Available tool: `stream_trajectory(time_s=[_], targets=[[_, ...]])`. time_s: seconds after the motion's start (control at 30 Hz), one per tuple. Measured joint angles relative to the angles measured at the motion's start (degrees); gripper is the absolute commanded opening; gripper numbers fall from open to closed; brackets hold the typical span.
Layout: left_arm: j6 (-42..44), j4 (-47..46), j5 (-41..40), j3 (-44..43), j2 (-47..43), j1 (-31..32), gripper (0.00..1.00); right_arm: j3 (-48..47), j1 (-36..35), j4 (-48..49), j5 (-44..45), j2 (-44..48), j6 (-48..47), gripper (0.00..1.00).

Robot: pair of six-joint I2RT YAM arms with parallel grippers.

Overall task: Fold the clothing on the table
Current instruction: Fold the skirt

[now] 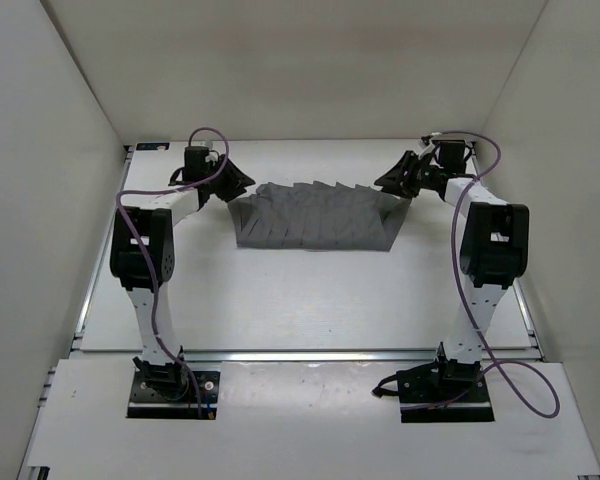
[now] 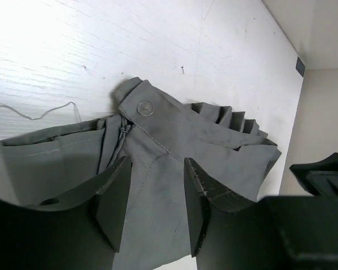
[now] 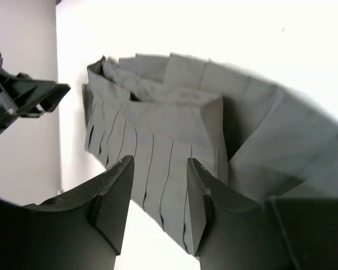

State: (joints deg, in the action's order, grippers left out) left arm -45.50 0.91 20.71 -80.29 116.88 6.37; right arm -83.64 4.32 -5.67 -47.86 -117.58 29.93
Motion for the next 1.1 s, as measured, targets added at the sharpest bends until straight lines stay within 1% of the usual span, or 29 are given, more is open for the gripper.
stream_trajectory(time_s=[0.1, 0.17, 0.3, 0.4, 0.47, 0.5, 0.57, 0.6, 0.67, 0.77, 0.8, 0.9, 0.93, 0.97, 1.03, 1.07, 1.1], targets=[[0.2, 0.0, 1.0, 0.6, -0.7, -1.0, 0.52, -0.4, 0.0, 0.0, 2.8, 1.4, -0.7, 0.41], [1.0, -0.4, 1.0, 3.9, -3.6, -1.5, 0.51, 2.7, 0.0, 0.2, 5.4, 4.5, -0.9, 0.42], [3.1, -1.3, 0.1, 17.3, -13.6, -1.3, 0.53, 16.4, 0.2, 1.2, 10.1, 15.4, -0.2, 0.46], [4.2, -1.5, -1.1, 27.7, -20.9, -0.6, 0.53, 27.0, 0.8, 3.8, 12.0, 23.1, 1.6, 0.47], [4.1, -2.4, -1.9, 33.6, -24.2, 0.0, 0.53, 33.5, 1.1, 4.9, 13.1, 27.4, 2.8, 0.46], [3.8, -3.2, -2.3, 36.3, -25.5, 0.4, 0.54, 35.8, 1.2, 5.2, 13.7, 28.9, 3.2, 0.5], [3.0, -4.0, -3.8, 40.8, -27.1, 1.1, 0.55, 38.8, 1.1, 5.3, 14.6, 30.9, 3.7, 0.51], [2.6, -4.2, -4.5, 41.9, -27.3, 1.5, 0.55, 39.7, 0.9, 5.5, 15.1, 31.5, 3.8, 0.52], [2.1, -4.8, -6.0, 42.7, -27.0, 2.2, 0.58, 41.2, 0.4, 6.4, 15.7, 32.5, 4.3, 0.54], [0.8, -8.2, -8.5, 42.7, -26.4, 2.9, 0.58, 44.5, -0.2, 9.6, 16.2, 33.9, 6.2, 0.55], [0.3, -9.3, -9.2, 42.7, -26.1, 3.0, 0.58, 45.9, -0.3, 10.3, 16.4, 34.5, 7.0, 0.64], [-1.4, -12.6, -12.2, 42.7, -25.1, 3.2, 0.58, 52.7, -1.3, 13.7, 19.4, 38.1, 10.7, 0.7], [-1.8, -13.1, -12.8, 42.7, -24.8, 3.2, 0.58, 54.0, -1.5, 13.8, 20.0, 38.8, 11.3, 0.74], [-2.1, -13.7, -13.3, 42.5, -24.2, 3.2, 0.58, 55.2, -1.9, 14.1, 21.1, 39.3, 12.3, 0.8], [-2.8, -14.7, -14.0, 41.8, -22.3, 3.3, 0.55, 56.2, -2.6, 15.3, 23.2, 39.2, 14.2, 0.8], [-3.5, -15.7, -14.1, 41.4, -21.3, 3.2, 0.51, 56.3, -2.8, 16.4, 24.0, 38.8, 15.2, 0.8], [-4.0, -16.5, -14.4, 41.1, -20.7, 3.3, 0.45, 56.3, -3.0, 17.9, 24.7, 38.2, 16.0, 0.79]])
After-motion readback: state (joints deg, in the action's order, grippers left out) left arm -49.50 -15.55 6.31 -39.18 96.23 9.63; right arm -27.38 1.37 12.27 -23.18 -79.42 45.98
